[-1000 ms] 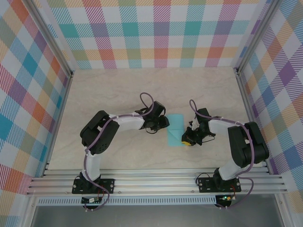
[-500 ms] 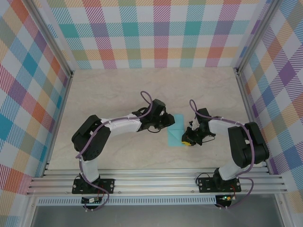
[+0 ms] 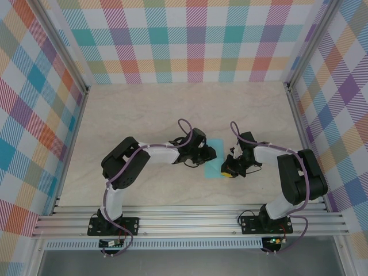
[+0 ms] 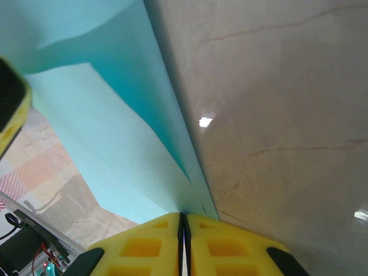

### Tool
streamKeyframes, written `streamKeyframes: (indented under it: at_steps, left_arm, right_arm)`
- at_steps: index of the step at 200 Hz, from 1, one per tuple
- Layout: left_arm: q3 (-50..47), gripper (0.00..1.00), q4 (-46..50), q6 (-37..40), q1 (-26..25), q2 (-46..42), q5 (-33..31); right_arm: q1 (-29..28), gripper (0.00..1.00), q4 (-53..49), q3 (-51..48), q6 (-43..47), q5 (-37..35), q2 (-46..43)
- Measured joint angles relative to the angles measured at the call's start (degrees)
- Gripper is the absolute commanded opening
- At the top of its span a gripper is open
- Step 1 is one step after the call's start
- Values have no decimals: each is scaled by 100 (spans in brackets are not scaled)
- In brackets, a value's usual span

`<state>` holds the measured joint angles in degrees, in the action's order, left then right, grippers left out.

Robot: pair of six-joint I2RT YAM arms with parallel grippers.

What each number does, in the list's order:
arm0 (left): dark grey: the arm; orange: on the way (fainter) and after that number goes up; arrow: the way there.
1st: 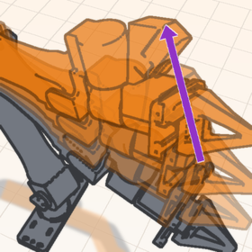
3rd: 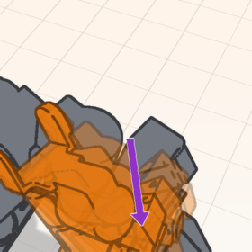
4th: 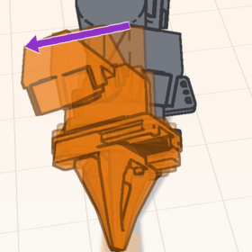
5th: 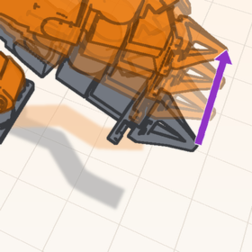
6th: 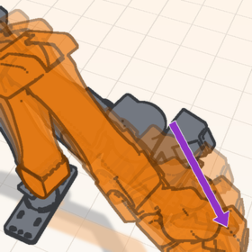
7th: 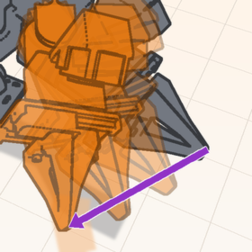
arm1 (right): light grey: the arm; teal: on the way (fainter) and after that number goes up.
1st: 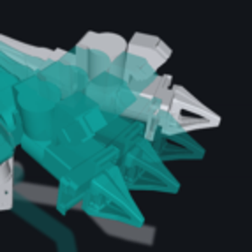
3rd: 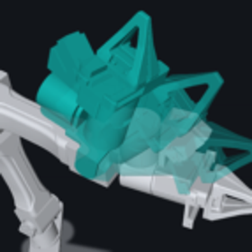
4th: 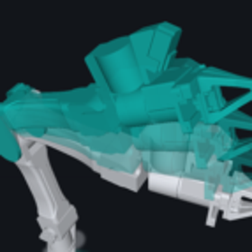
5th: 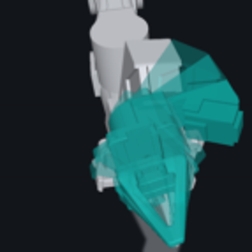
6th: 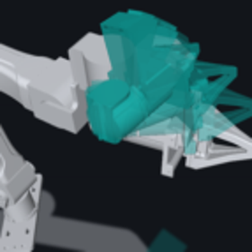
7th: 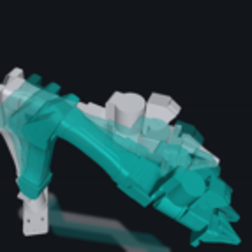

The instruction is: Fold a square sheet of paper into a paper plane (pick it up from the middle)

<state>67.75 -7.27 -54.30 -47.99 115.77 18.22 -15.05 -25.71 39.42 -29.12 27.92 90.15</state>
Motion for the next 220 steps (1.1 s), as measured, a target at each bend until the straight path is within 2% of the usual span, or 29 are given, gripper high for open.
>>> streamKeyframes:
  at_steps: [131,171,220]
  left_arm:
    - [153,25,-37,-4,2,258,-31]
    - [195,25,48,15,0,264,-68]
    - [245,24,129,35,0,278,-74]
  right_arm:
    - [0,15,-13,0,-2,31,-109]
    - [0,15,17,101,-33,337,-481]
    - [-2,15,310,238,-68,732,-177]
